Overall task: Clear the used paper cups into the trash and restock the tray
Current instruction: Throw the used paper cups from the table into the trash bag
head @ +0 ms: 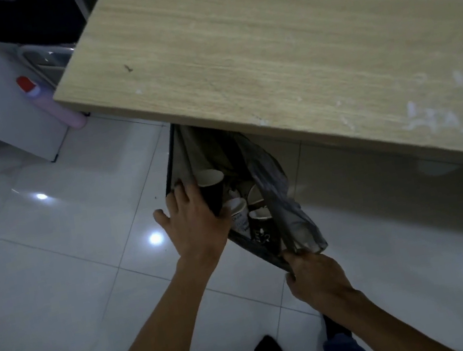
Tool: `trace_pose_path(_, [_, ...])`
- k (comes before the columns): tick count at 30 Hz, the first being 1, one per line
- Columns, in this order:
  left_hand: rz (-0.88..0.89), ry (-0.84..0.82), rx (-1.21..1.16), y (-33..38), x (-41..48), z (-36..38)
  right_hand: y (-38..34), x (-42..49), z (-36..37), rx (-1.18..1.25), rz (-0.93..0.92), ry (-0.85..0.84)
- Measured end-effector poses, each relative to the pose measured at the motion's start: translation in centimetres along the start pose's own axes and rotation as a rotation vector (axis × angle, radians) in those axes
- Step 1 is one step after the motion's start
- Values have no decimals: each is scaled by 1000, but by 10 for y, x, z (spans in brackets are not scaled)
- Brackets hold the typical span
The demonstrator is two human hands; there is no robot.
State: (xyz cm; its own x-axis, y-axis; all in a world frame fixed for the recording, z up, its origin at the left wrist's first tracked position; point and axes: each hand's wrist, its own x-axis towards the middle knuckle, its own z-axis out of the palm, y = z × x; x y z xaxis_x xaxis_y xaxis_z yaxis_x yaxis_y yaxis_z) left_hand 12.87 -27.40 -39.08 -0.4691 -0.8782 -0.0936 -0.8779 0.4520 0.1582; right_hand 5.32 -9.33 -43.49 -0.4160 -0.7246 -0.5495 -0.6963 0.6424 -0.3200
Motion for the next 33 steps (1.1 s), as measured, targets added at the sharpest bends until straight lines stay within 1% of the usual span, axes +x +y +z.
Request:
trace_pose_path(3, [149,-96,197,-10,-14,0,3,-8,1,10,-2,5])
trace_pose_path(6, [247,-164,295,-18,-27,-3,3,-20,-1,25,-8,49])
trace_pose_path(8, [275,-169,311,-21,-33,-8,4,-27,-5,40,-20,107])
trace_pose_path(10, [297,-181,341,-23,-38,-12,1,-34,-14,55,-32,102])
trace_pose_path(11, [290,-198,350,-23,-40,-13,0,-38,-17,68,-19,61])
trace_pose_path(13, [274,-193,318,-21,-44,-19,1,-44,-23,118,-4,59])
trace_pose_path(15, [256,-223,288,-14,-50,-27,-1,-56,-34,165,8,79])
trace_pose_path(17, [222,-218,204,-5,-56,-37,-3,-70,-47,220,19,88])
trace_pose_path(19, [213,-168,37,8,-62,-52,-4,-86,-64,272,28,140])
trace_pose_path(22, [258,5,-279,34,-76,-76,-1,-114,-93,357,35,226])
trace_pose_path(24, [321,84,-440,60,-88,-100,3,-134,-117,429,52,264])
trace_pose_path(27, [493,88,-646,101,-104,-134,18,-164,-152,542,65,336])
trace_pose_path(29, [585,85,-725,132,-114,-153,34,-184,-175,607,75,414])
trace_pose_path(33, [660,105,-778,207,-131,-181,81,-227,-222,725,99,557])
